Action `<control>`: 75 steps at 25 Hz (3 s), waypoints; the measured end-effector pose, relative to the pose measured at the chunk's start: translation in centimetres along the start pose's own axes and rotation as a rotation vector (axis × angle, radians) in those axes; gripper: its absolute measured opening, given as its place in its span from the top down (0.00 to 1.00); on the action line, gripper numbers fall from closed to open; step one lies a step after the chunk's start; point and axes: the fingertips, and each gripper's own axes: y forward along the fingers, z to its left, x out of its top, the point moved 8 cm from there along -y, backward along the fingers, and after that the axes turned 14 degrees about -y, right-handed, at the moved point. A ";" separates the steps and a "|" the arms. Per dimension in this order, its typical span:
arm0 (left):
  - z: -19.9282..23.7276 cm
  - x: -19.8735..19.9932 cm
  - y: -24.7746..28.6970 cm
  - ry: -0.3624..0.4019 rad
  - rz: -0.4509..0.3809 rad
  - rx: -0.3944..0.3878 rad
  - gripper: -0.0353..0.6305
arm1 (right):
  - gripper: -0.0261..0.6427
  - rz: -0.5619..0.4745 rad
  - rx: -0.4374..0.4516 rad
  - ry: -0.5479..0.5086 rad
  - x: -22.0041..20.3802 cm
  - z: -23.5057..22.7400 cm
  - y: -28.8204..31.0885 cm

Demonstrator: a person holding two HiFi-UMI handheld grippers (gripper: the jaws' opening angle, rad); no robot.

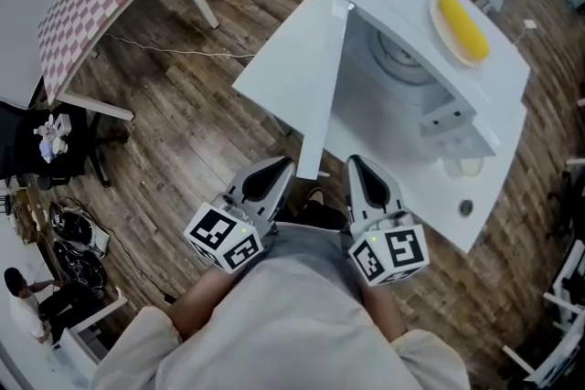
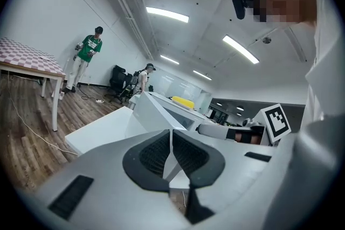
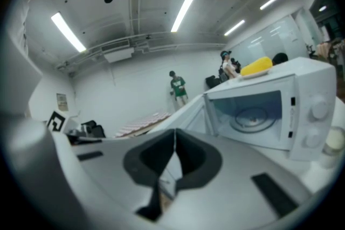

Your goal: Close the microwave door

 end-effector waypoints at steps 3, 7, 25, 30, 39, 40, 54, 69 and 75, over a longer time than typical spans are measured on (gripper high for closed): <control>-0.6 -0.4 0.7 -0.004 0.015 -0.011 0.92 | 0.93 0.001 -0.010 0.004 -0.2 -0.6 -0.4; -1.1 -1.0 1.5 -0.010 0.033 -0.023 0.92 | 0.92 0.006 -0.019 0.011 -0.6 -1.3 -0.8; -2.3 -2.0 2.9 0.033 0.082 -0.052 0.92 | 0.93 0.017 -0.035 0.013 -1.0 -2.1 -1.7; -2.4 -2.0 3.0 0.027 0.090 -0.059 0.92 | 0.92 0.019 -0.041 0.018 -1.0 -2.1 -1.7; -2.6 -2.0 2.9 0.027 0.093 -0.071 0.92 | 0.92 0.021 -0.047 0.017 -1.0 -1.9 -2.0; -2.7 -2.0 2.9 0.027 0.093 -0.072 0.92 | 0.92 0.022 -0.047 0.017 -1.0 -1.9 -2.0; -3.4 -2.3 3.5 0.036 0.098 -0.086 0.92 | 0.92 0.036 -0.028 -0.003 -1.1 -2.1 -2.3; -5.4 -2.7 5.2 0.103 0.133 -0.110 0.92 | 0.92 0.067 0.005 -0.060 -0.8 -2.5 -3.1; -5.7 -3.0 5.9 0.113 0.134 -0.122 0.92 | 0.93 0.071 0.000 -0.061 -1.1 -3.2 -3.3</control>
